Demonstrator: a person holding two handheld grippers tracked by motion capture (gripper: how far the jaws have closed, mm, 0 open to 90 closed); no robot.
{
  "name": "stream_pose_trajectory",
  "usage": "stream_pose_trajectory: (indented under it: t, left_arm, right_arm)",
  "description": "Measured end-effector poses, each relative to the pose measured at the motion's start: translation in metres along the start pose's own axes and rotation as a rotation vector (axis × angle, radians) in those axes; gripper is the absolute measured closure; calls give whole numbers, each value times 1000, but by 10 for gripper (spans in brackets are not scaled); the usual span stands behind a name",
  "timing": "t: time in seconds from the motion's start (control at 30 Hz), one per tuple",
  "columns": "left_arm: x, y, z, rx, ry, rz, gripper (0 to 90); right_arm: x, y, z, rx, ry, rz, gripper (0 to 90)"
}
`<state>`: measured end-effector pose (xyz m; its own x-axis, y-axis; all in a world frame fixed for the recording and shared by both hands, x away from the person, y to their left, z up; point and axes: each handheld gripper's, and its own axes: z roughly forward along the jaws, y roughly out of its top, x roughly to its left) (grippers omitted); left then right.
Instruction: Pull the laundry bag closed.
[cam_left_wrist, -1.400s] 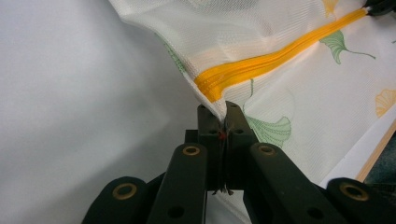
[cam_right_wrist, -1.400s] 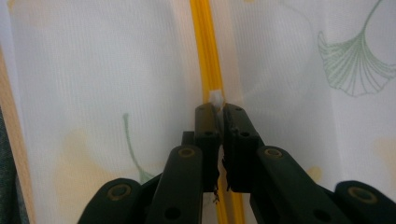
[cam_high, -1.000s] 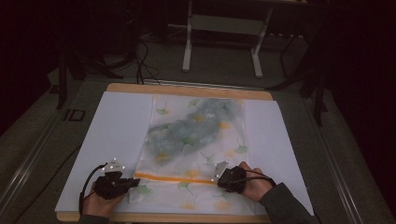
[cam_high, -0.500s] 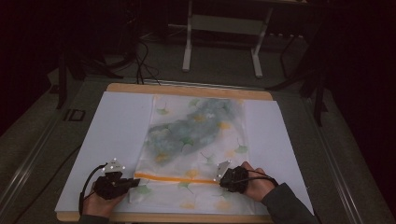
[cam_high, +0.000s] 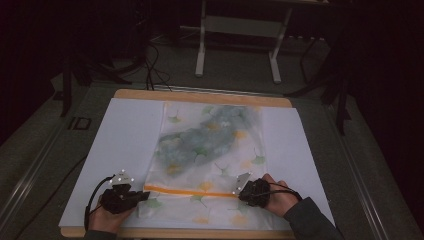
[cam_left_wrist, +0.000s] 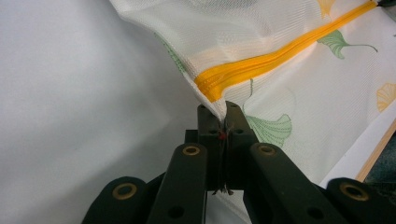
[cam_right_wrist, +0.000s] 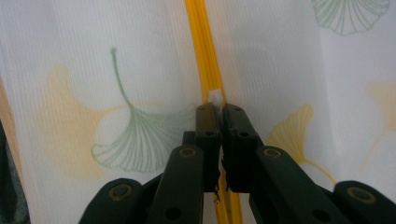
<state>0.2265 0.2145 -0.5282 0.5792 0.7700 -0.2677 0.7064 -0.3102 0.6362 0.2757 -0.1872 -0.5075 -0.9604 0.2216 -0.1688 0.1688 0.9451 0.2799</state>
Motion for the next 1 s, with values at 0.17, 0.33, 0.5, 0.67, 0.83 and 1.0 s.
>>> stream_pose_trajectory:
  t: [0.17, 0.33, 0.5, 0.67, 0.83, 1.0]
  left_arm:
    - [0, 0, 0, 1, 0, 1, 884]
    - [0, 0, 0, 2, 0, 2, 884]
    - [0, 0, 0, 4, 1, 0, 884]
    - [0, 0, 0, 3, 0, 2, 884]
    - [0, 0, 0, 5, -3, 2, 884]
    - [1, 0, 1, 4, -1, -3, 884]
  right_arm:
    - [-2, -5, -2, 6, -2, 9, 860]
    - [-4, -12, -3, 12, -6, 16, 869]
    - [-4, -14, -5, 12, -4, 13, 900]
    - [-3, -14, -4, 18, -19, -5, 900]
    - [-4, -16, -5, 38, -30, -15, 900]
    - [-5, -23, -9, 59, -58, -18, 900]
